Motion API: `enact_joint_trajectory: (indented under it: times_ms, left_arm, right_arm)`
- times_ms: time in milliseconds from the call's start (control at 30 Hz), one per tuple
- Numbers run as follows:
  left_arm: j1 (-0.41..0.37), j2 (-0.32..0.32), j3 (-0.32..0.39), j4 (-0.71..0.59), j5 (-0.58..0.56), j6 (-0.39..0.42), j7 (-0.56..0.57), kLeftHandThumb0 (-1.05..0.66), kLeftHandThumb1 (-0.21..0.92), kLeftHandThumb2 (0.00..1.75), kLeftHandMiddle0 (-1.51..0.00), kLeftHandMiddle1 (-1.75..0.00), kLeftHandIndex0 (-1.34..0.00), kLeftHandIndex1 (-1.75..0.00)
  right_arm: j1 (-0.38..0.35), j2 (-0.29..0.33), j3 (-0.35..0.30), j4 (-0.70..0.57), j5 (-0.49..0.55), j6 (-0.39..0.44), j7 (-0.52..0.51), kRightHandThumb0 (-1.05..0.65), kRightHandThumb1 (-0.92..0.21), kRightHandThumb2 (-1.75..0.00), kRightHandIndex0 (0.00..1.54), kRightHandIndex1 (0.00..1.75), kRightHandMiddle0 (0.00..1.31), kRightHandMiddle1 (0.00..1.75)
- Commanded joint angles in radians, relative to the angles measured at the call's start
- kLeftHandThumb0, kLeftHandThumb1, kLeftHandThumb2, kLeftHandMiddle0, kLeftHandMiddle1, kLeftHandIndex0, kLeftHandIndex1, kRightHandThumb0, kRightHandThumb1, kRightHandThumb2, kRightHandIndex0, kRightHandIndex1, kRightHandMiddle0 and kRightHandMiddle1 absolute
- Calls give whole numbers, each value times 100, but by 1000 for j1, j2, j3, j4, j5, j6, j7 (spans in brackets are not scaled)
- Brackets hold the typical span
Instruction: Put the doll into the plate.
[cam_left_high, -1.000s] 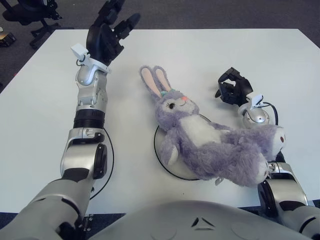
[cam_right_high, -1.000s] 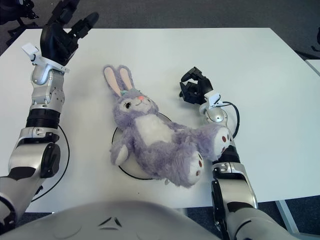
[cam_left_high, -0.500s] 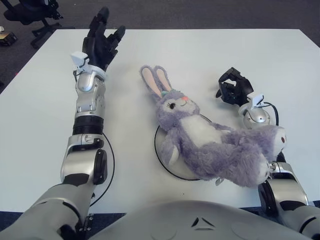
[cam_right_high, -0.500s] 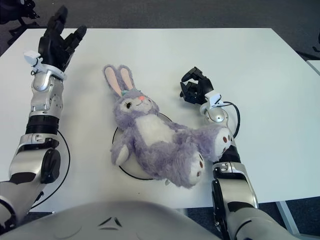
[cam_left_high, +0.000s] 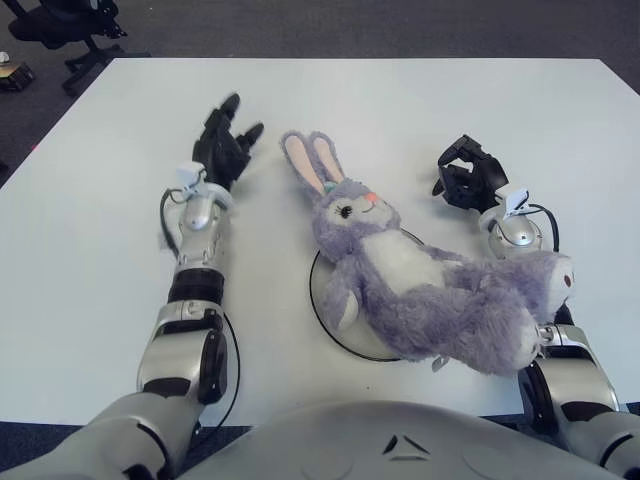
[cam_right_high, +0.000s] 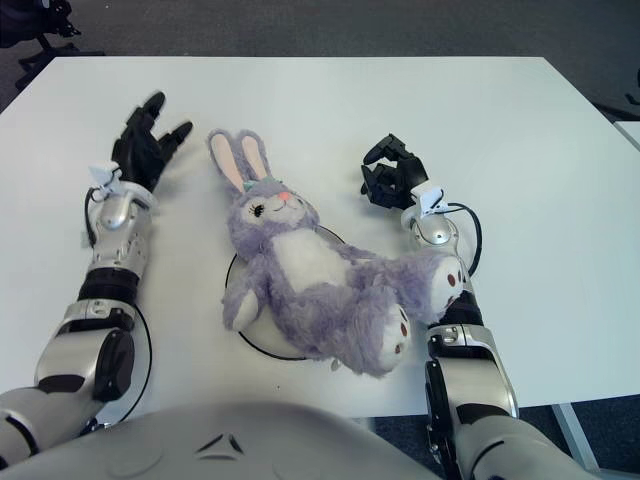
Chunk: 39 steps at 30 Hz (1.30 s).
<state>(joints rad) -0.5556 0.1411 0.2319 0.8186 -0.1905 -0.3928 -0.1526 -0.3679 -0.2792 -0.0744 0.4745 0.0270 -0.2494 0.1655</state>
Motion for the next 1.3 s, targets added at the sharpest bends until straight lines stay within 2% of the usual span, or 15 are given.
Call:
enact_joint_trajectory:
  times_ms: [0, 167, 267, 533, 1267]
  left_arm:
    - [6, -2, 10, 61, -17, 20, -29, -42, 92, 82, -90, -165, -59, -164]
    - [11, 0, 1, 41, 3, 17, -16, -38, 92, 74, -91, -173, -62, -173]
    - [27, 6, -24, 24, 52, -13, 11, -37, 92, 68, -92, -174, -64, -174]
    - [89, -5, -37, -20, 42, -45, -41, -35, 92, 59, -93, -175, -65, -175]
    - [179, -21, -41, -210, 8, 48, -78, -33, 92, 55, -89, -175, -56, -175]
  right_arm:
    - [55, 9, -14, 36, -18, 25, -41, -39, -66, -85, 86, 175, 37, 173]
    - [60, 16, -23, 39, -26, 6, -84, -39, -66, -86, 87, 175, 37, 174]
    - [64, 29, -41, 47, -27, -27, -136, -39, -66, -86, 88, 175, 37, 175]
    - [71, 46, -71, 64, -23, -95, -214, -39, -66, -87, 90, 175, 37, 175]
    - [113, 55, -93, -41, -23, -92, -258, -39, -64, -90, 88, 175, 38, 175]
